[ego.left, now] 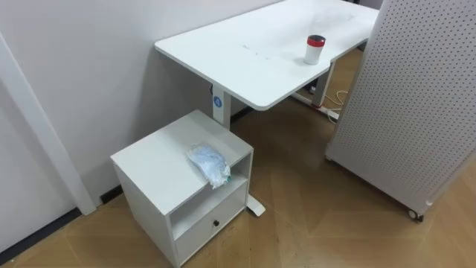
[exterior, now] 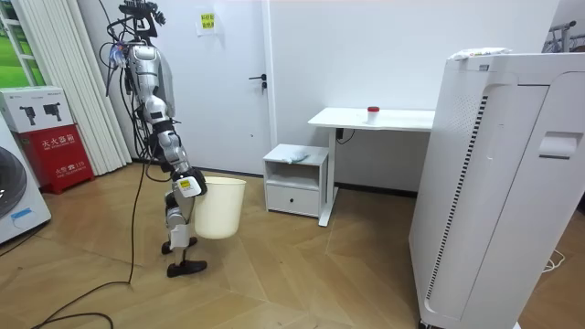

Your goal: Pick garbage

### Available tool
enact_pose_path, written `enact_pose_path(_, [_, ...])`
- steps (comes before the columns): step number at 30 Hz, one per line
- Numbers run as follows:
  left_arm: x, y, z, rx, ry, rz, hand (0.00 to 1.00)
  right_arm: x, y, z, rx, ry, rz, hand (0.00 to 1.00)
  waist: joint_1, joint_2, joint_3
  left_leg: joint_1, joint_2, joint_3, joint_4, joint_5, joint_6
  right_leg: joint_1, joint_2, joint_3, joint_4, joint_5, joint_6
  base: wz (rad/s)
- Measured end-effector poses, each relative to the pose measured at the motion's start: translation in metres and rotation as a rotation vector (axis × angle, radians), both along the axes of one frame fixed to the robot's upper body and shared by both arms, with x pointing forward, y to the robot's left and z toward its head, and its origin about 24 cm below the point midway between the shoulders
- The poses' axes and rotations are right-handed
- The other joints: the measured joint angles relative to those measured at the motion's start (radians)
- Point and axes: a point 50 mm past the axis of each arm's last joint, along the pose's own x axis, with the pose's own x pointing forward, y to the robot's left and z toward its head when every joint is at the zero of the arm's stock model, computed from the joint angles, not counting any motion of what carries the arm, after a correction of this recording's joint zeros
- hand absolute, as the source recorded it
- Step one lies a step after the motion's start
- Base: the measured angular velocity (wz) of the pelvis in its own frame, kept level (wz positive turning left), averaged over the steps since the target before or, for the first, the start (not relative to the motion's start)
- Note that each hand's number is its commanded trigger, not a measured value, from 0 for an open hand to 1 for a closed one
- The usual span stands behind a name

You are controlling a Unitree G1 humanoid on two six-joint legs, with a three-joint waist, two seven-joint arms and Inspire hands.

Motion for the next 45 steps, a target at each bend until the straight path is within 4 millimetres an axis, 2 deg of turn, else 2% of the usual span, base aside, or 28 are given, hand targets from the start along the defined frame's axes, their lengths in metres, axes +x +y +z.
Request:
enact_pose_path(11, [0.003,0.0,0.0,0.0,-0.006,0.0,0.0,0.001,0.0,0.0,0.003,-0.003,0.005,1.0,0.002,0.005,-0.0003,0.005,0.0,0.005,0.0,0.0,0.0,-0.004,0.007,0.014,0.0,0.0,0.0,-0.01])
enact_pose_path(18, [0.008,0.0,0.0,-0.001,-0.017,-0.003,0.0,0.001,0.001,0.0,0.002,0.0,0.025,1.0,0.003,0.0,-0.0001,0.007,0.001,0.006,0.0,0.0,0.0,-0.004,0.008,0.017,0.0,0.0,0.0,-0.01])
enact_pose_path(28, [-0.008,0.0,0.0,0.004,0.018,0.007,0.0,0.001,0.002,0.0,0.011,-0.003,0.026,1.0,0.002,-0.01,0.0,0.007,0.001,0.006,0.0,0.0,0.0,-0.003,0.008,0.016,-0.001,0.0,0.0,0.0])
enact_pose_path(33, [-0.01,0.0,0.0,0.002,0.029,-0.001,0.0,0.0,0.002,0.0,0.011,-0.002,0.031,1.0,0.004,-0.009,0.001,0.001,0.003,0.009,0.017,-0.004,0.001,-0.004,0.009,0.016,0.003,-0.001,-0.001,0.0])
enact_pose_path(35, [-0.01,0.001,0.0,0.003,0.032,-0.007,0.0,0.001,0.002,0.0,0.016,-0.005,0.035,1.0,0.004,-0.007,0.0022,-0.015,0.012,0.017,0.057,-0.025,0.001,-0.012,0.012,0.014,0.025,-0.013,-0.005,-0.02])
enact_pose_path(38, [-0.016,0.006,0.001,0.009,0.067,-0.012,0.0,0.002,0.005,-0.001,0.037,0.003,0.035,1.0,0.018,-0.011,0.005,-0.035,0.035,0.026,0.169,-0.074,-0.013,-0.024,0.021,0.017,0.102,-0.063,-0.016,-0.09])
enact_pose_path(40, [-0.024,0.007,0.0,0.006,0.117,-0.031,0.0,0.001,0.004,-0.001,0.041,0.006,0.037,1.0,0.033,-0.014,0.0042,-0.076,0.056,0.036,0.314,-0.099,-0.027,-0.024,0.026,0.026,0.152,-0.11,-0.036,-0.13])
enact_pose_path(41, [-0.026,0.006,0.0,0.0,0.126,-0.029,0.0,0.001,0.004,0.0,0.041,0.006,0.038,1.0,0.033,-0.013,0.0039,-0.103,0.064,0.035,0.367,-0.1,-0.026,-0.023,0.027,0.027,0.157,-0.115,-0.039,0.08])
enact_pose_path(42, [-0.029,0.006,0.0,-0.007,0.144,-0.037,0.0,0.0,0.003,0.0,0.04,0.008,0.038,1.0,0.029,-0.008,0.0027,-0.153,0.086,0.034,0.474,-0.097,-0.024,-0.018,0.037,0.022,0.162,-0.121,-0.049,0.16])
enact_pose_path(43, [-0.034,0.006,0.0,-0.011,0.162,-0.041,0.0,-0.001,0.003,-0.001,0.041,0.01,0.033,1.0,0.03,-0.001,0.0069,-0.2,0.11,0.029,0.577,-0.086,-0.008,-0.005,0.054,0.022,0.167,-0.122,-0.053,0.16])
enact_pose_path(44, [-0.038,0.006,0.0,-0.014,0.173,-0.038,0.0,-0.002,0.003,-0.001,0.043,0.016,0.028,1.0,0.03,-0.009,0.0112,-0.225,0.116,0.026,0.62,-0.075,0.007,0.008,0.06,0.029,0.172,-0.128,-0.061,0.15])
enact_pose_path(45, [-0.044,0.004,0.0,-0.026,0.189,-0.037,0.0,-0.004,0.003,-0.001,0.047,0.02,0.001,1.0,0.028,-0.01,0.0055,-0.251,0.108,0.02,0.643,-0.084,0.026,0.025,0.063,0.047,0.174,-0.136,-0.072,0.34])
